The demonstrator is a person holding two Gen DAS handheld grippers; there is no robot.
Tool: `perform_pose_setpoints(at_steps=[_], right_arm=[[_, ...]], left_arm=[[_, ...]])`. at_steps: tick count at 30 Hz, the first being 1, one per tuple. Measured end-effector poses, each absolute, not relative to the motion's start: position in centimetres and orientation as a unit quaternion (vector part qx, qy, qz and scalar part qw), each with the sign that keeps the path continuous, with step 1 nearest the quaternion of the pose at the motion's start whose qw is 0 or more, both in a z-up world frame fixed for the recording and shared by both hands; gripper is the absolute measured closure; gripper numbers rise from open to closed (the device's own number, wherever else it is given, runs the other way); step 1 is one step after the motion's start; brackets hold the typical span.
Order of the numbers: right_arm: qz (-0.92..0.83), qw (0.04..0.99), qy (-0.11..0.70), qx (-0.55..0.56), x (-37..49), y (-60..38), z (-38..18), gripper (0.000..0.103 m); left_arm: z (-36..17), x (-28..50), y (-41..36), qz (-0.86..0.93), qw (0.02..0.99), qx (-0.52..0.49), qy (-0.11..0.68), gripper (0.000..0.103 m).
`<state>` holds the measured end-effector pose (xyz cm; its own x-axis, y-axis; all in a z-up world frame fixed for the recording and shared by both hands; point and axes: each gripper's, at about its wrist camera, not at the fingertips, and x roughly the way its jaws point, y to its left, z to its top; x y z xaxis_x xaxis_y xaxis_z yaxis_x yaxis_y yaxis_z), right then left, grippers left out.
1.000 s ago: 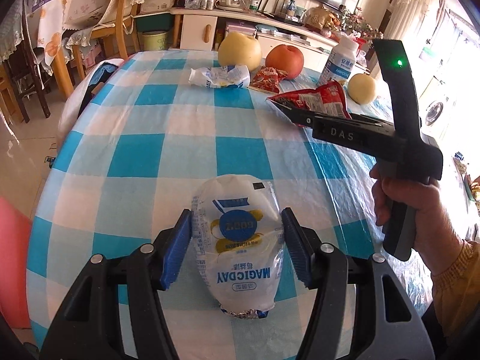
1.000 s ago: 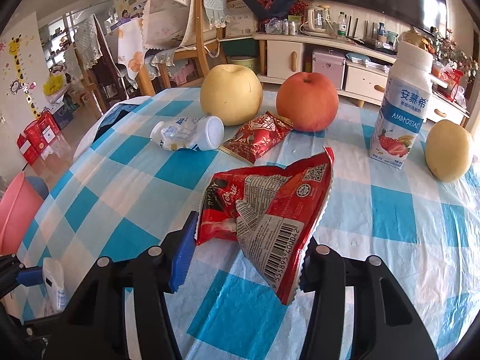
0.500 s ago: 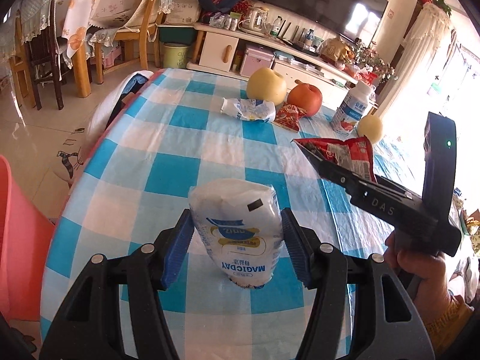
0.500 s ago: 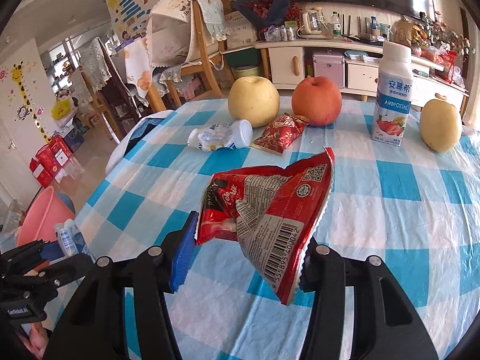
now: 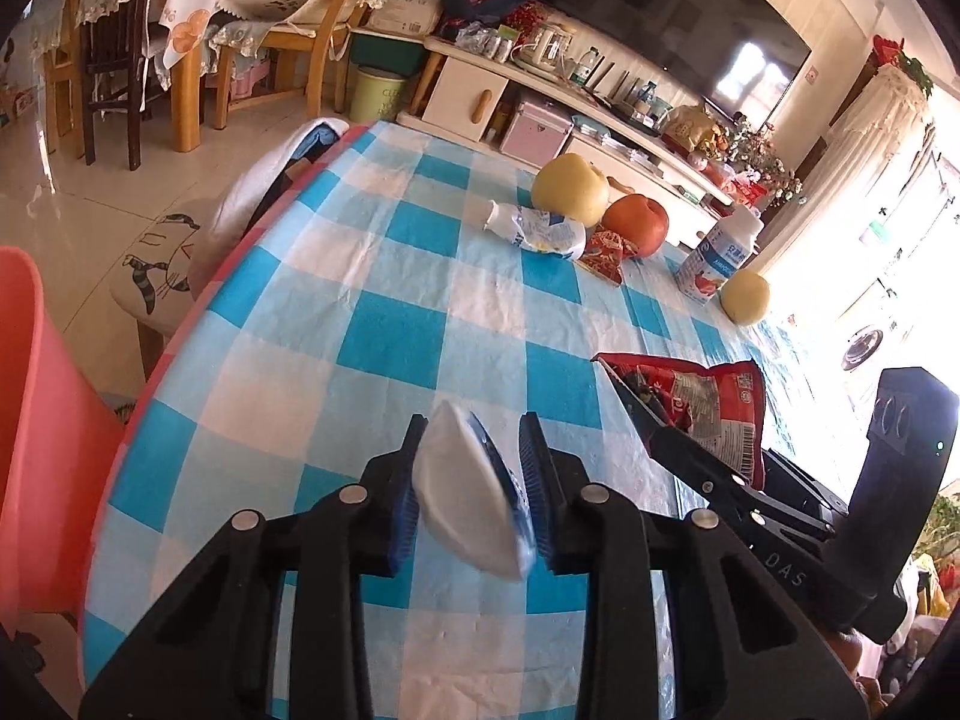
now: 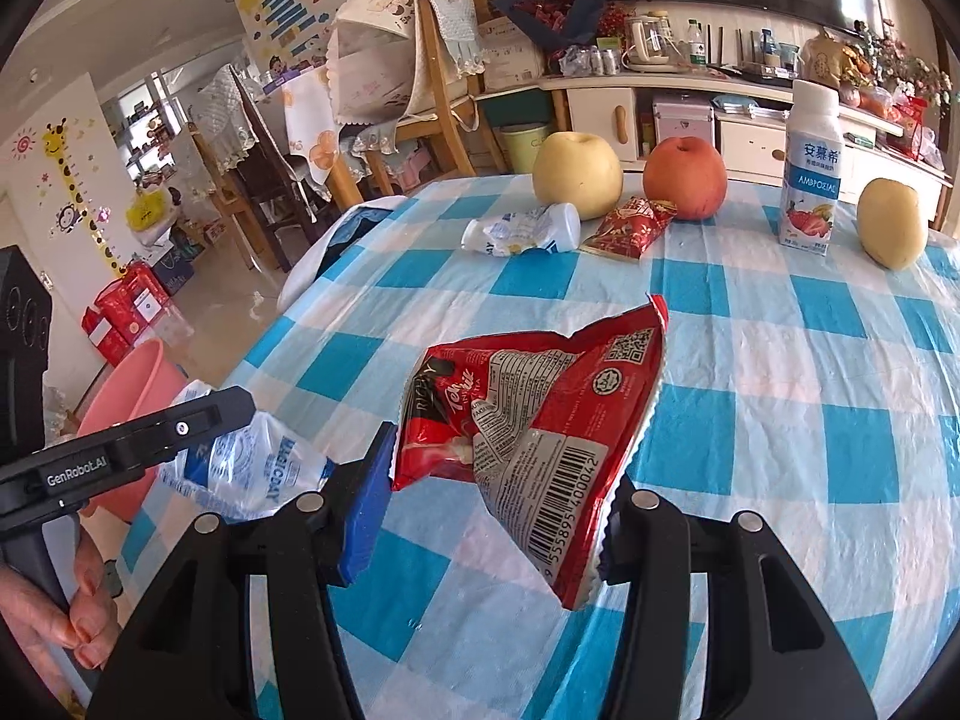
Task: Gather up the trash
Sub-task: 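Carry the bread bag and red packet to the pink bucket and release them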
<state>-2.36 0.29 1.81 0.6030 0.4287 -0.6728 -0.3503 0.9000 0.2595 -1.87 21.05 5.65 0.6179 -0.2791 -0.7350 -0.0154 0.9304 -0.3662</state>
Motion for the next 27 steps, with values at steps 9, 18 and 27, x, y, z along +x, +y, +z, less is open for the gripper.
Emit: perform_pose_setpoints(at_steps=[9,18,27], right_arm=[[0.216,0.892,0.394,0.047,-3.6,0.6,1.4,0.049],[0.219,0.892,0.394,0.044,-4.3,0.9,1.4,0.049],[0.243,0.891,0.381,0.039,-5.0,2.8,3.2,0.049]], left_arm=[[3.3,-1.2,20.1,-0.095,0.853,-0.202,0.472,0.070],[4.7,-2.0,20.5,-0.112,0.868,-0.224,0.429,0.080],[7.1,-3.4,24.0,-0.083,0.887,-0.251,0.378,0.080]])
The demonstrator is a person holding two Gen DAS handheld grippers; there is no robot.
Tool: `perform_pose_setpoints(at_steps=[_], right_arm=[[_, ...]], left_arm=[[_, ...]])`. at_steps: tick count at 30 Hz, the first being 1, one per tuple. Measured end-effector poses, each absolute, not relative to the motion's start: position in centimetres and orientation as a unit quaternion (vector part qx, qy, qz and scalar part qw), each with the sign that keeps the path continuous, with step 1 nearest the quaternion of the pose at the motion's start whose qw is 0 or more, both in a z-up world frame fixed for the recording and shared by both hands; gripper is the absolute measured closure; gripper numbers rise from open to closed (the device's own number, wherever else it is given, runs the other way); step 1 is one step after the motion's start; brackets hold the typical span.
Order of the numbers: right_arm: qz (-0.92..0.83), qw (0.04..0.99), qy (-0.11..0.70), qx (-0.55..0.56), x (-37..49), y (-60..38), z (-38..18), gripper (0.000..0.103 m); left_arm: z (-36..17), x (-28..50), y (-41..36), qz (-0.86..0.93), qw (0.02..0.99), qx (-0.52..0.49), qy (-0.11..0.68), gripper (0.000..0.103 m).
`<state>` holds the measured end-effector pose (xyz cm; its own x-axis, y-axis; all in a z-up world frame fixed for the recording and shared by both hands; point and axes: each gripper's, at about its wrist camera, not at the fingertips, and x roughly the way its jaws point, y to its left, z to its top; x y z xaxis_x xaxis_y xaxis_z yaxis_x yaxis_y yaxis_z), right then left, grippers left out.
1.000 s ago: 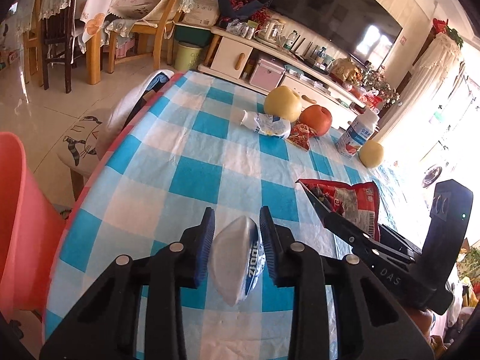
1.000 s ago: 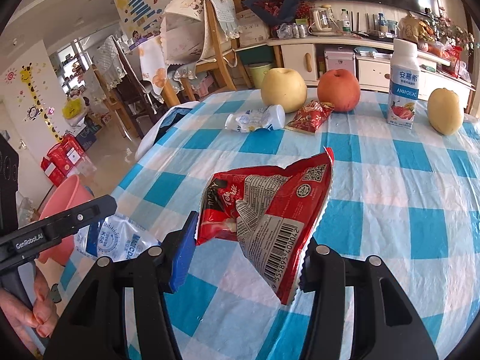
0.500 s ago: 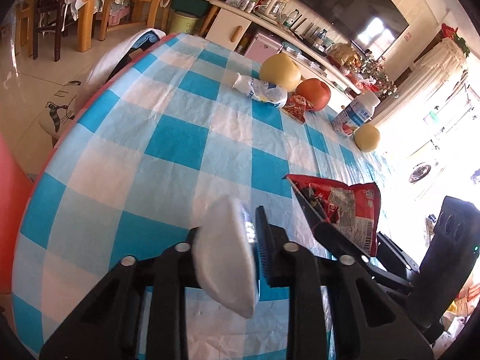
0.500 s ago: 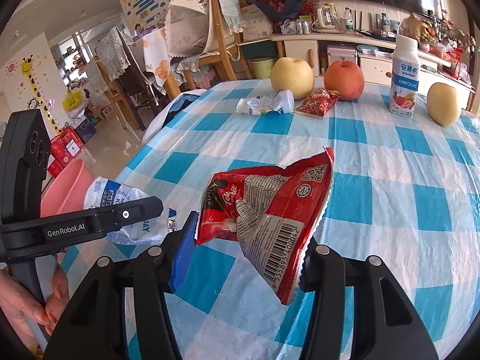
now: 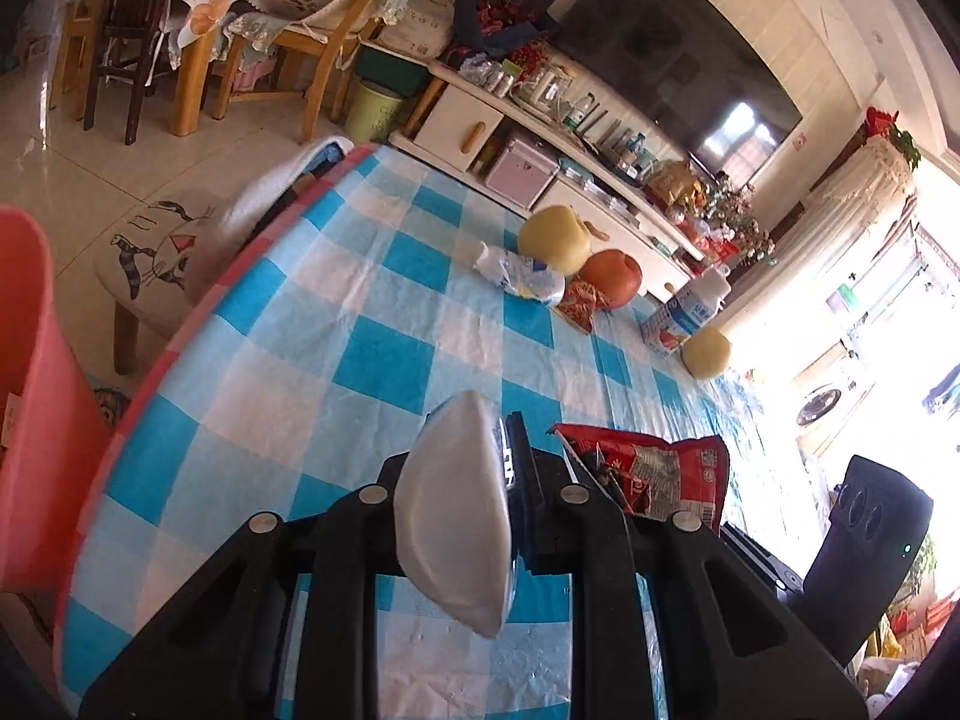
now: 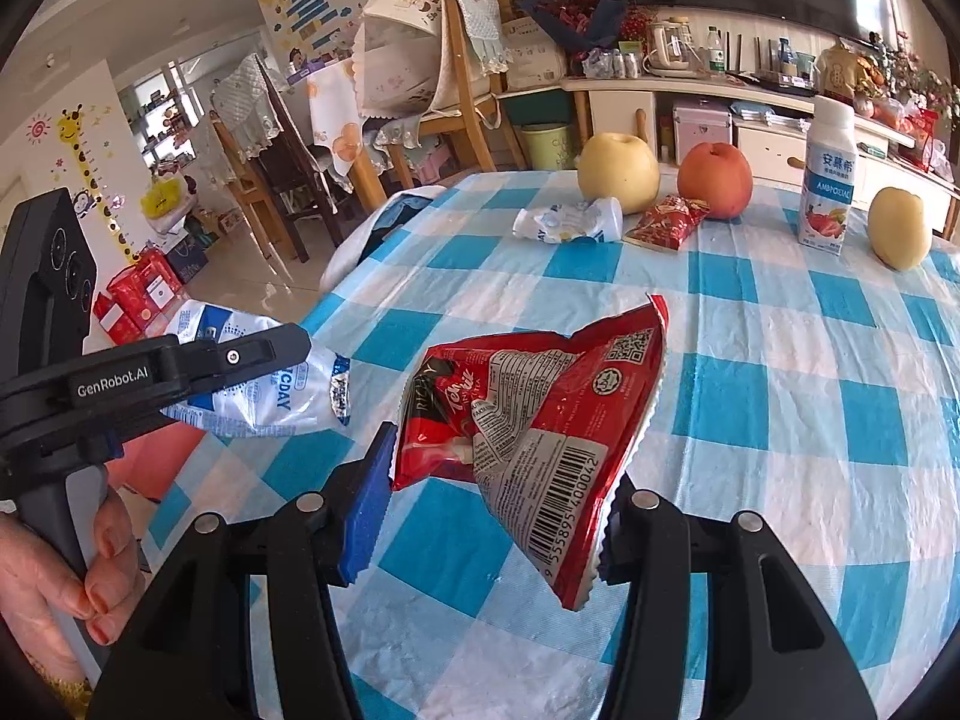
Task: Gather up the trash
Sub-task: 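Carry the bread bag and red packet to the pink bucket and release them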
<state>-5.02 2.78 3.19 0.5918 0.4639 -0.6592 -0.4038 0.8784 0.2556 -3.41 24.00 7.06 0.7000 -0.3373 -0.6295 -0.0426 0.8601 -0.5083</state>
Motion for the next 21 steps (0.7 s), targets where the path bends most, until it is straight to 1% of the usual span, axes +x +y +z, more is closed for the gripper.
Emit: perform_pose_setpoints(at_steps=[7,12,15,21], right_arm=[[0.295,0.883,0.363,0.034,-5.8,7.4,5.7,0.049],[0.347,0.870,0.349,0.019,-6.3,12.9,7.6,0.049],[0.378,0.858,0.347,0.003,-6.5,16.8,8.2,0.049],[0.426,0.836,0.344,-0.039,-6.6,24.1,8.1,0.049]], left_arm=[[9.0,-5.9,30.4,0.004,0.901,-0.320,0.294,0.080],[10.0,-7.9,34.7,0.102,0.906,-0.331,0.244,0.080],[10.0,-9.5,37.5,0.172,0.893,-0.350,0.223,0.080],[9.1,-11.9,42.9,0.249,0.852,-0.414,0.201,0.080]])
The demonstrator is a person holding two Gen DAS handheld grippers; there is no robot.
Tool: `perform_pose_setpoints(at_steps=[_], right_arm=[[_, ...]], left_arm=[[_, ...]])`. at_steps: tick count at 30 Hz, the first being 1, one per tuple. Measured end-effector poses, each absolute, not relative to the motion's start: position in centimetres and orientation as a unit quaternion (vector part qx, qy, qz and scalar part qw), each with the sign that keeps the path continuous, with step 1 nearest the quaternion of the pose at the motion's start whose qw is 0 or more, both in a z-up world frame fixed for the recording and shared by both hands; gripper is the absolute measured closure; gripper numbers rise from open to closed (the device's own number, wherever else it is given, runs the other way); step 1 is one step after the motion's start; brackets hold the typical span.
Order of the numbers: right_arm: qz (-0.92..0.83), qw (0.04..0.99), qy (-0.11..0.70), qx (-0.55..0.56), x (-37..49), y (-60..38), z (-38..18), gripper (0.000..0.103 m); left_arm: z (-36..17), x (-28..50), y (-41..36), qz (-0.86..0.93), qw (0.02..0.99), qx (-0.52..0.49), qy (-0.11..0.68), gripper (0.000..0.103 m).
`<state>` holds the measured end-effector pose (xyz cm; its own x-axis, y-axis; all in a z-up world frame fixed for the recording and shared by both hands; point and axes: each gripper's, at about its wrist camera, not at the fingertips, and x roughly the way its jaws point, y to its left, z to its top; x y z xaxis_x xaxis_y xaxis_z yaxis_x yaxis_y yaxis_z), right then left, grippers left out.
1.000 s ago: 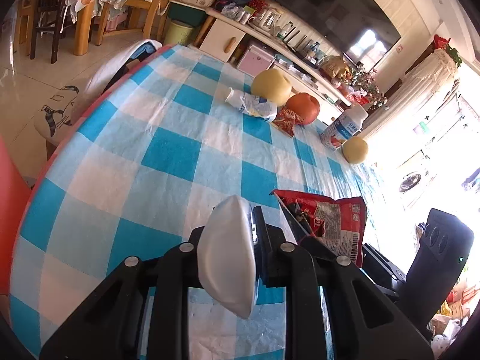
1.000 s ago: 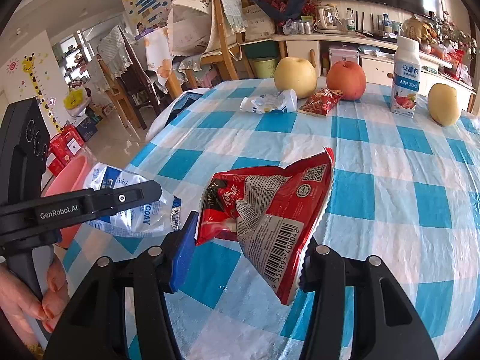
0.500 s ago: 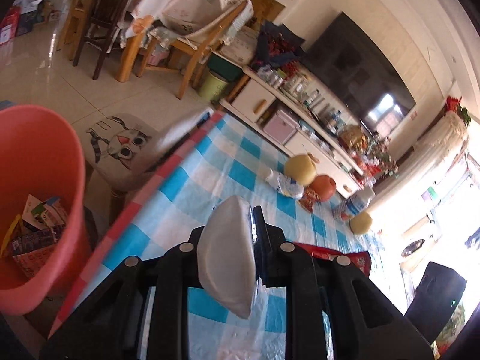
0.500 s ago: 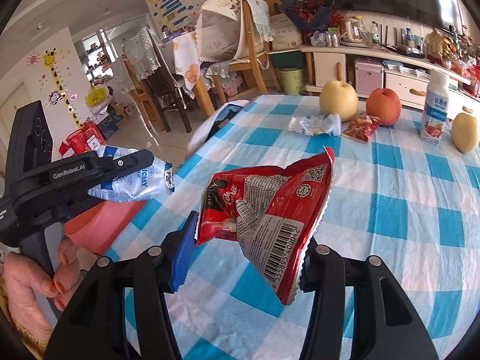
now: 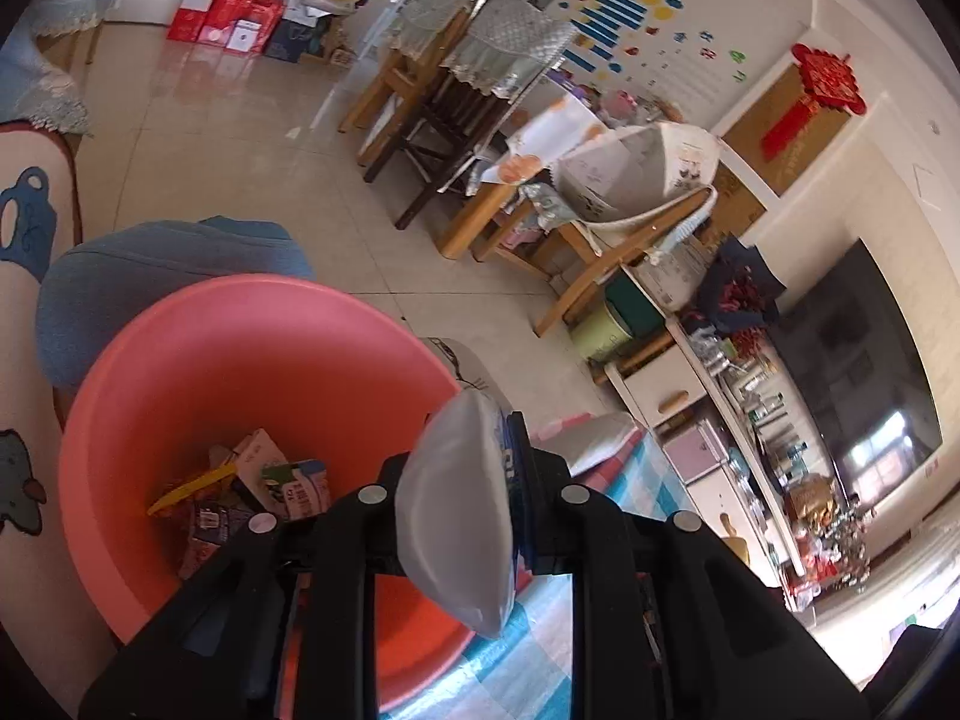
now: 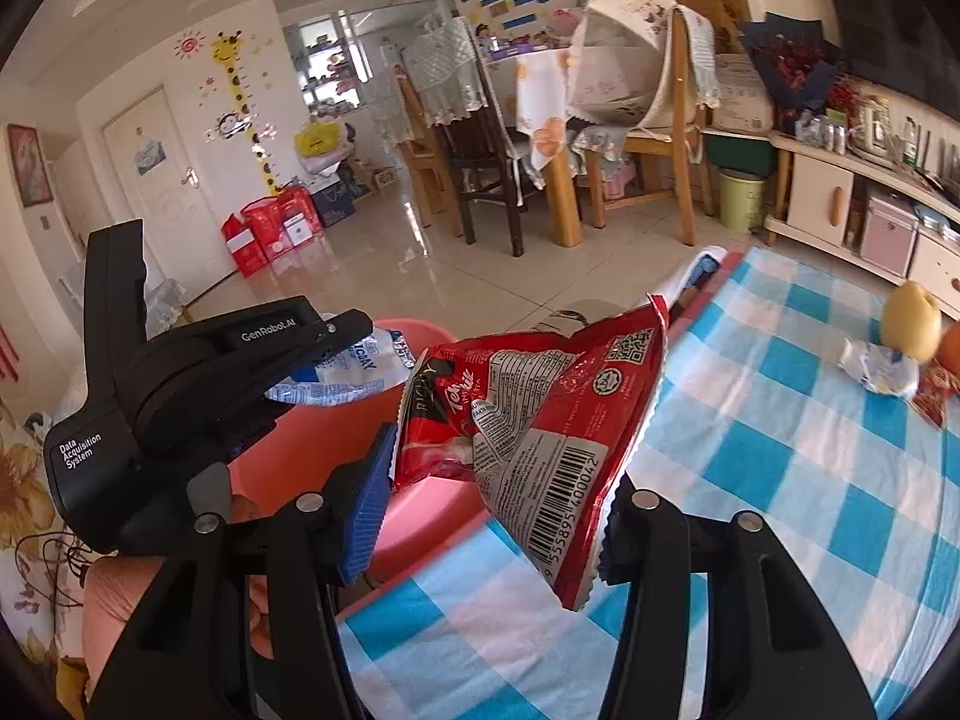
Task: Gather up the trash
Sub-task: 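Carry the bread bag and red packet to the pink bucket and release them, then move both empty tools back to the table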
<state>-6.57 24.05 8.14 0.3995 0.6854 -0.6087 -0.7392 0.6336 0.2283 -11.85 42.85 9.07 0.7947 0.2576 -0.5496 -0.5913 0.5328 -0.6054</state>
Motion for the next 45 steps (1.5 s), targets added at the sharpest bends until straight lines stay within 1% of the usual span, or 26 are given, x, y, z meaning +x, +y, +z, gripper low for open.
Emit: perform_pose_setpoints(at_steps=[6,9,11,12,13,14,15,16,17,18,19,20,21,25,29,31,45], right_arm=[[0.454,0.818,0.347,-0.069,-6.0,29.1,7.3,0.048],[0.468,0.804,0.357,-0.081,-5.7,31.1,6.6,0.045],[0.467,0.802,0.361,-0.087,-5.8,31.8,6.0,0.040],[0.474,0.797,0.367,-0.079,-5.6,32.0,5.8,0.040],[0.474,0.798,0.367,-0.070,-5.6,31.9,5.8,0.037],[0.468,0.802,0.365,-0.064,-5.7,31.7,5.8,0.030],[0.462,0.807,0.364,-0.057,-5.7,31.5,5.9,0.028],[0.459,0.809,0.364,-0.053,-5.8,31.3,5.9,0.027],[0.455,0.811,0.364,-0.050,-6.0,30.9,5.8,0.027],[0.447,0.817,0.362,-0.050,-6.2,30.4,5.8,0.026],[0.436,0.823,0.360,-0.051,-6.4,30.0,5.9,0.020],[0.428,0.828,0.358,-0.054,-6.7,29.6,5.9,0.016],[0.421,0.833,0.355,-0.057,-6.8,29.0,5.9,0.016],[0.387,0.850,0.349,-0.074,-7.3,26.3,5.9,0.012],[0.361,0.861,0.349,-0.082,-7.5,23.8,5.9,0.011],[0.349,0.865,0.349,-0.084,-7.6,22.4,5.9,0.010],[0.288,0.884,0.356,-0.096,-8.0,14.4,5.5,0.009]], left_arm=[[7.8,-13.0,46.1,0.278,0.820,-0.456,0.208,0.080],[7.3,-13.1,46.9,0.292,0.810,-0.464,0.208,0.079],[7.1,-13.1,46.9,0.301,0.805,-0.464,0.215,0.071],[7.0,-13.1,47.0,0.304,0.802,-0.467,0.217,0.065],[6.8,-13.2,47.1,0.306,0.799,-0.469,0.219,0.061],[6.7,-13.2,47.2,0.310,0.798,-0.467,0.222,0.057],[6.7,-13.1,47.2,0.315,0.797,-0.463,0.226,0.049],[6.7,-13.1,47.1,0.318,0.797,-0.459,0.229,0.043],[6.8,-13.0,47.1,0.322,0.798,-0.454,0.232,0.041],[7.0,-12.8,46.9,0.328,0.799,-0.445,0.236,0.035],[7.2,-12.6,46.6,0.335,0.801,-0.435,0.240,0.028],[7.2,-12.5,46.3,0.342,0.802,-0.426,0.243,0.026],[7.5,-12.4,46.0,0.349,0.804,-0.414,0.246,0.022],[8.1,-11.3,44.6,0.347,0.820,-0.370,0.265,0.017],[8.7,-10.4,42.9,0.342,0.837,-0.327,0.276,0.016],[9.1,-10.0,42.0,0.339,0.845,-0.305,0.278,0.013],[10.1,-6.6,35.3,0.306,0.881,-0.205,0.298,0.010]])
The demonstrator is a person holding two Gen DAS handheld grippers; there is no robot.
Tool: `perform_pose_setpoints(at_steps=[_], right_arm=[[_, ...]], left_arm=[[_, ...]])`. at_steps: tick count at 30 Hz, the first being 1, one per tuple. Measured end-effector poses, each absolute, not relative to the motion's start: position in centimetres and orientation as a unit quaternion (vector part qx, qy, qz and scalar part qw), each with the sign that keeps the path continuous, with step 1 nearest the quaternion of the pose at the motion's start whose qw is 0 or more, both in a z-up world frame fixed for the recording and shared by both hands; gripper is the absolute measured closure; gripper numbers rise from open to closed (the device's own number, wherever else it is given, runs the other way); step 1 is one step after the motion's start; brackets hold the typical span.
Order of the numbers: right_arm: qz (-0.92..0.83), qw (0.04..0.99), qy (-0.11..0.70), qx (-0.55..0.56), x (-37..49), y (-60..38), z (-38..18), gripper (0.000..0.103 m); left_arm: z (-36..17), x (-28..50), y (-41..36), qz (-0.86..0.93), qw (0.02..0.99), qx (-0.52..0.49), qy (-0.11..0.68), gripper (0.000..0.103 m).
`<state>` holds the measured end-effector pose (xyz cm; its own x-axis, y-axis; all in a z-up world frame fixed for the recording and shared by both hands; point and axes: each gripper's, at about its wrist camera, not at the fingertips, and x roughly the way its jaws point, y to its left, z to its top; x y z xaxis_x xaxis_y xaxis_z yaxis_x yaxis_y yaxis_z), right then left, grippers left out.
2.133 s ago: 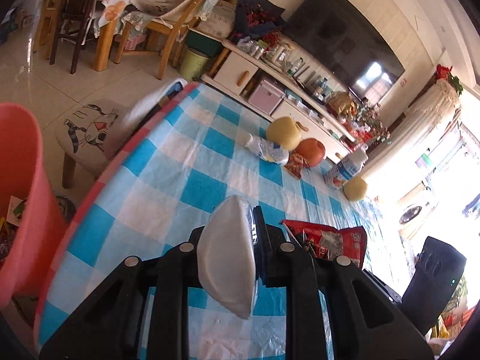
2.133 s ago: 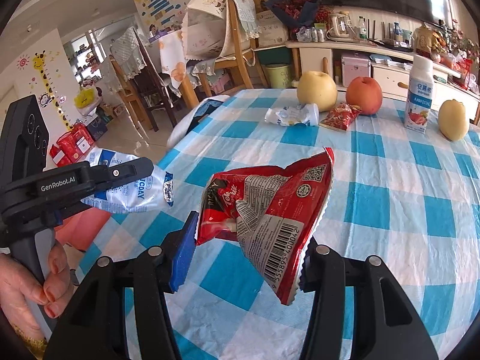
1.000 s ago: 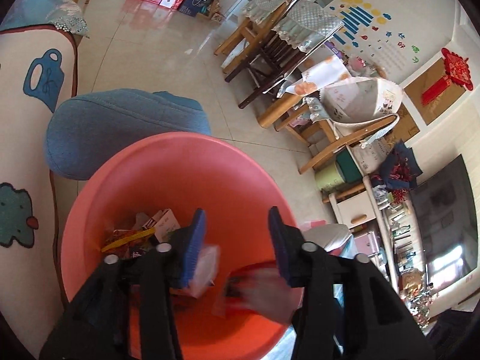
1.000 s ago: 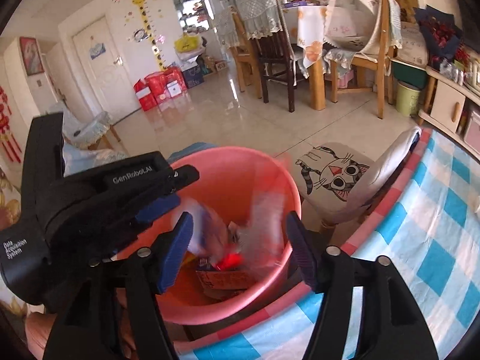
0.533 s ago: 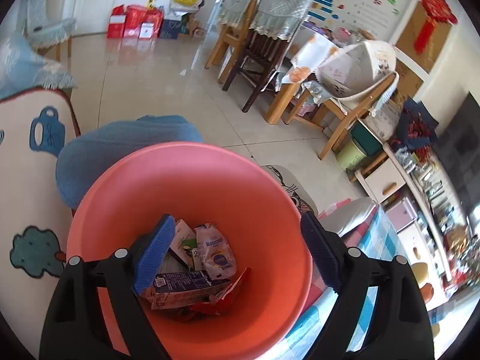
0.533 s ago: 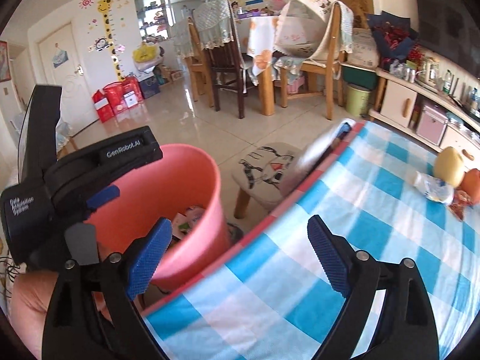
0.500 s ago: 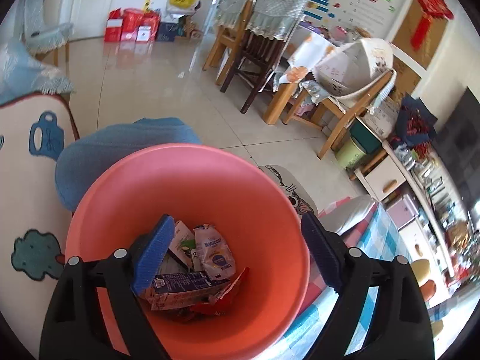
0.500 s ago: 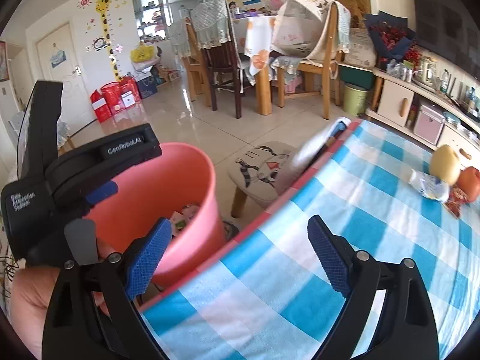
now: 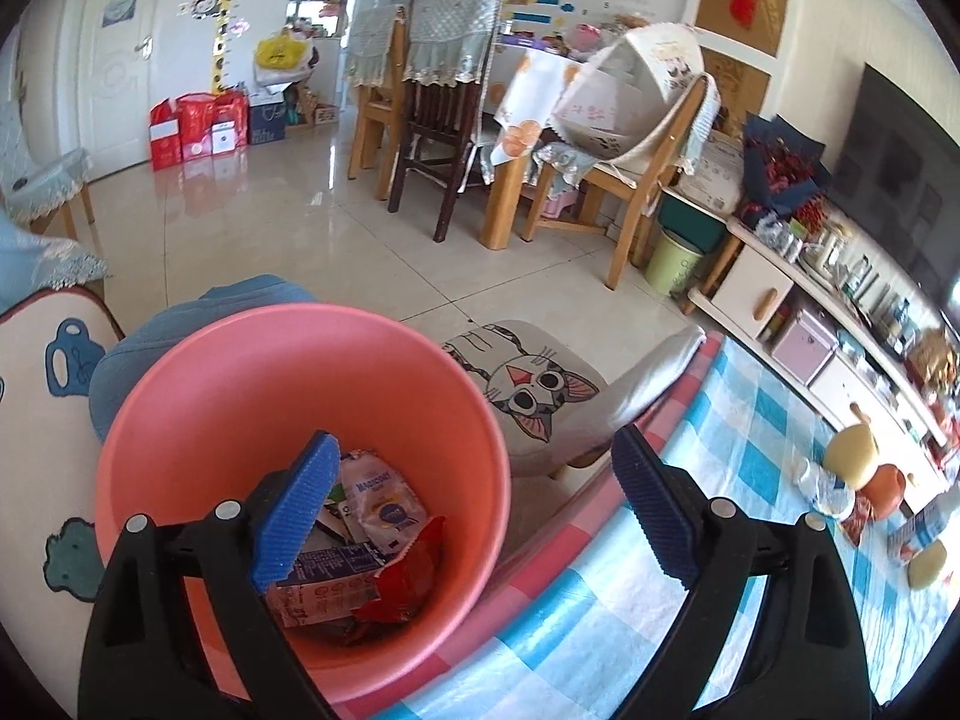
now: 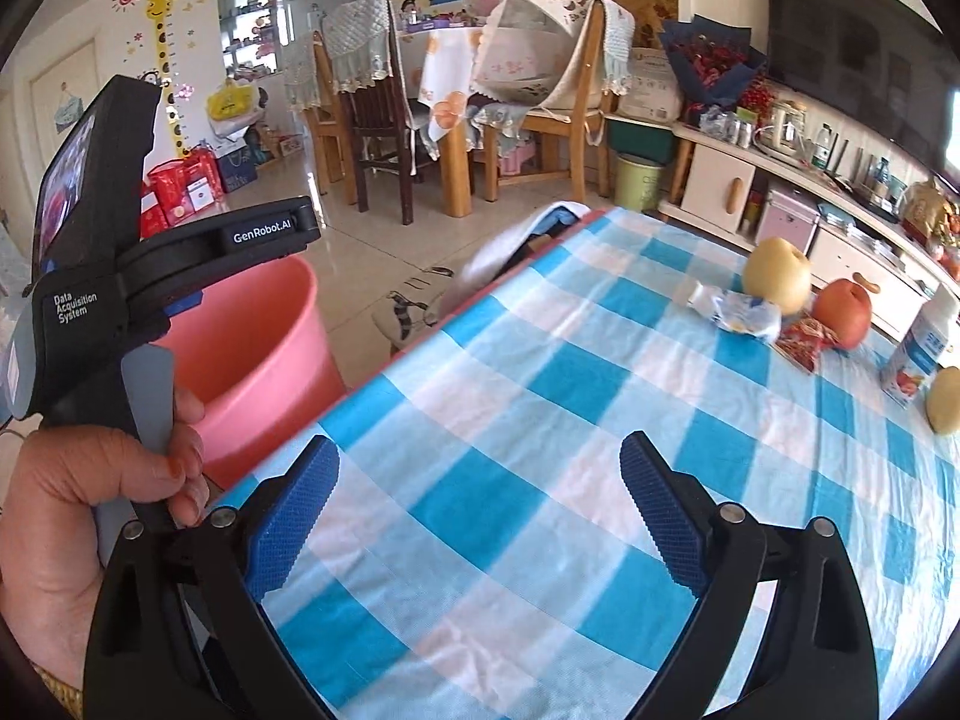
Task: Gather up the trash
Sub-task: 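Move both empty tools back to the table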
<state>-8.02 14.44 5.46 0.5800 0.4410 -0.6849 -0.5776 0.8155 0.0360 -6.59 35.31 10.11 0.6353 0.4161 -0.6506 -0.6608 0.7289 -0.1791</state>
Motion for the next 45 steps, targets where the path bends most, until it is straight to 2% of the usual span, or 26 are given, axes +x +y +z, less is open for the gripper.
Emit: perform_pose_setpoints(at_steps=[27,36,45], right_arm=[[0.232,0.905,0.357,-0.025,-5.5,3.1,4.5,0.009],[0.215,0.904,0.370,-0.009,-3.6,0.6,3.6,0.009],[0.185,0.900,0.390,0.057,1.1,-3.6,2.3,0.009]], left_arm=[[10.3,-1.3,23.1,0.237,0.919,-0.034,0.312,0.009],[9.8,0.4,20.5,0.206,0.924,-0.020,0.323,0.009],[8.4,3.5,19.8,0.117,0.924,-0.081,0.354,0.009]])
